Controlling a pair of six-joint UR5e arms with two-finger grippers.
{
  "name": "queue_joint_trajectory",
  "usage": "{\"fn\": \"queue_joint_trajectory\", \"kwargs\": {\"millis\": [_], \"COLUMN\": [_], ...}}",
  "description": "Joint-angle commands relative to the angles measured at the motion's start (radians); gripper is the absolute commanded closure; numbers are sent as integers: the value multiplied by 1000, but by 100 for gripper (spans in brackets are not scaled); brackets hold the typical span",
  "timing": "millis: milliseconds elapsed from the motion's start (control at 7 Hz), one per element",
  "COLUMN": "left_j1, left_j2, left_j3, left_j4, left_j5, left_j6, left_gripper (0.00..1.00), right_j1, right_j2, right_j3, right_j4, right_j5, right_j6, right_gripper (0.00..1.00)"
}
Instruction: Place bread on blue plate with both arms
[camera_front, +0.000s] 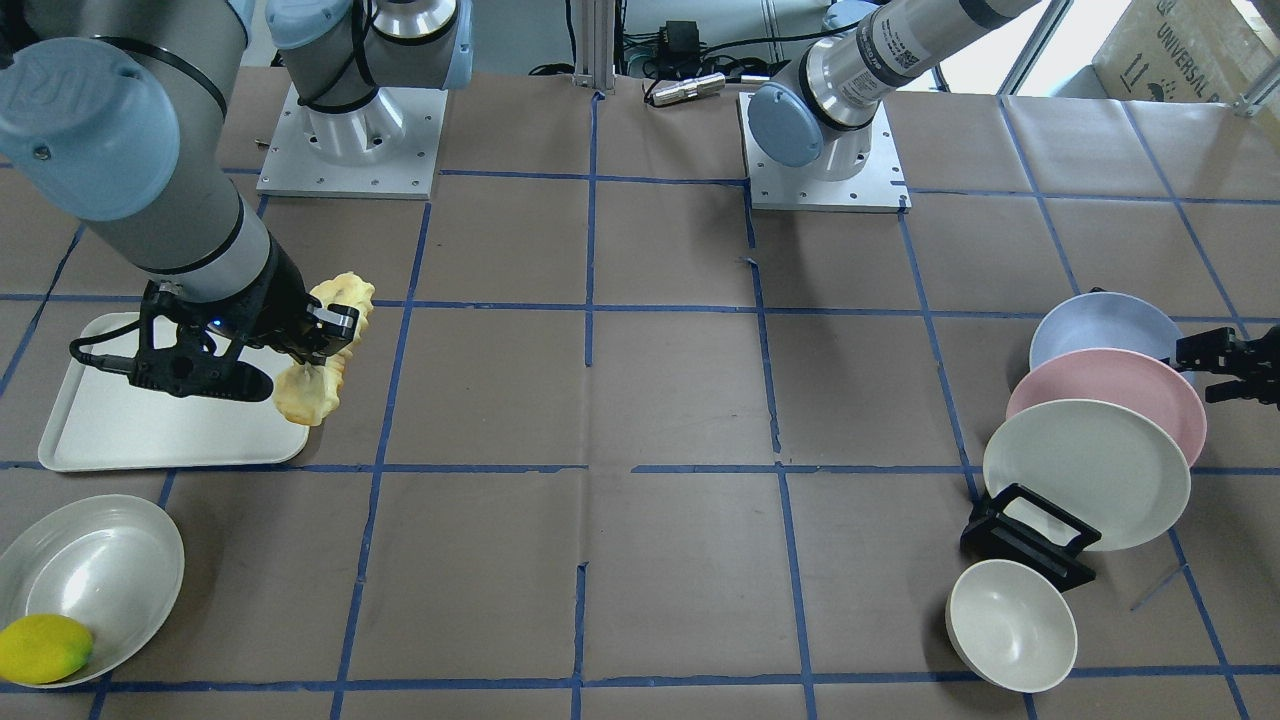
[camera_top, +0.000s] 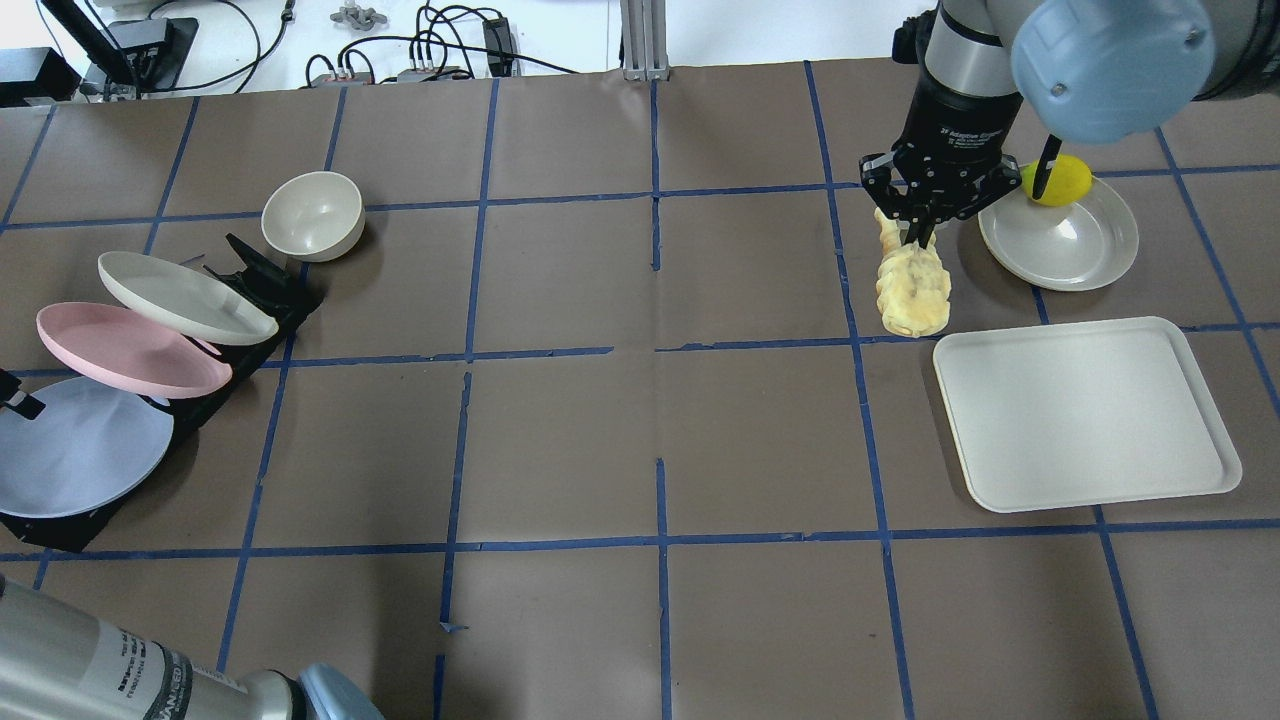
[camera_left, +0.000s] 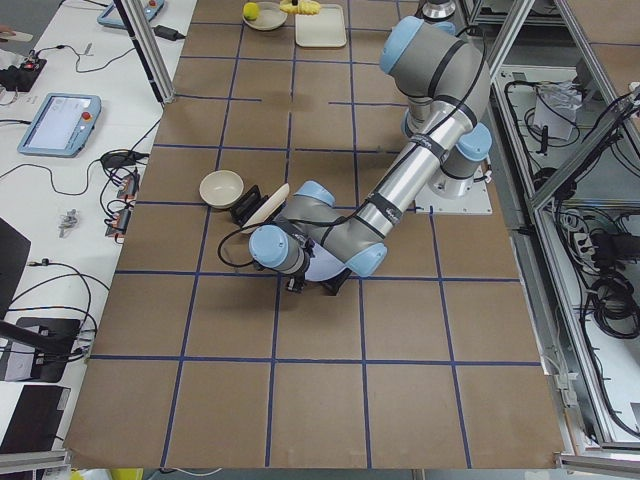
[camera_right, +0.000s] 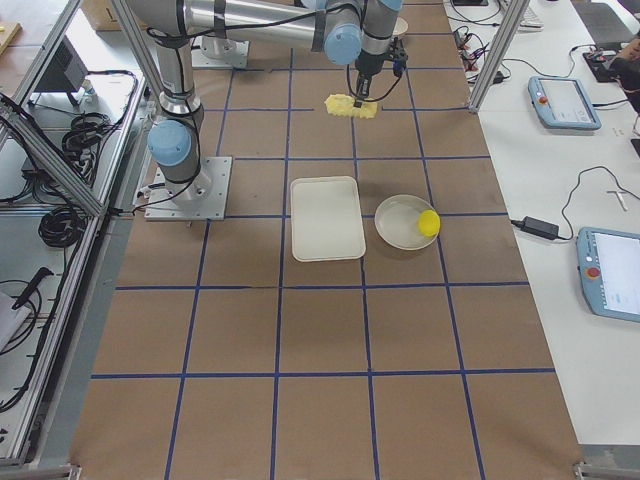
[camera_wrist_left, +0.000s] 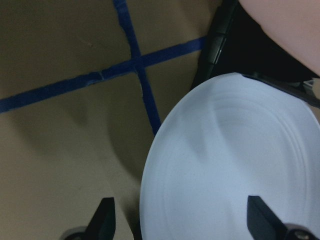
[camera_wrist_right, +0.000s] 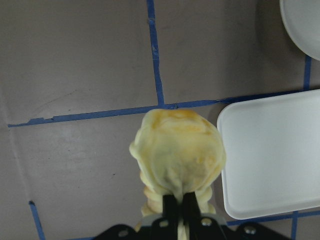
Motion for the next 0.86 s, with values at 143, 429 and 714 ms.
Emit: {"fn": "queue_joint_trajectory", "kwargs": {"millis": [143,429,714], "left_j1": [0,2,2], "left_j2": [-31,-40,-35], "left_j3": [7,-2,26], "left_j4": [0,-13,-31], "left_j5": [15,15,16], "left_j6": [-4,-6,-1], "left_gripper": [32,61,89], "right_j1": [-1,-1,-1], "right_j2": [4,1,1], "right_j3": [-31,-22,-16], "right_j4": [-6,-5,-6], "right_j5": [-81,-83,-81], "right_j6": [-68,-69,-68], "right_gripper": [91,91,91]}}
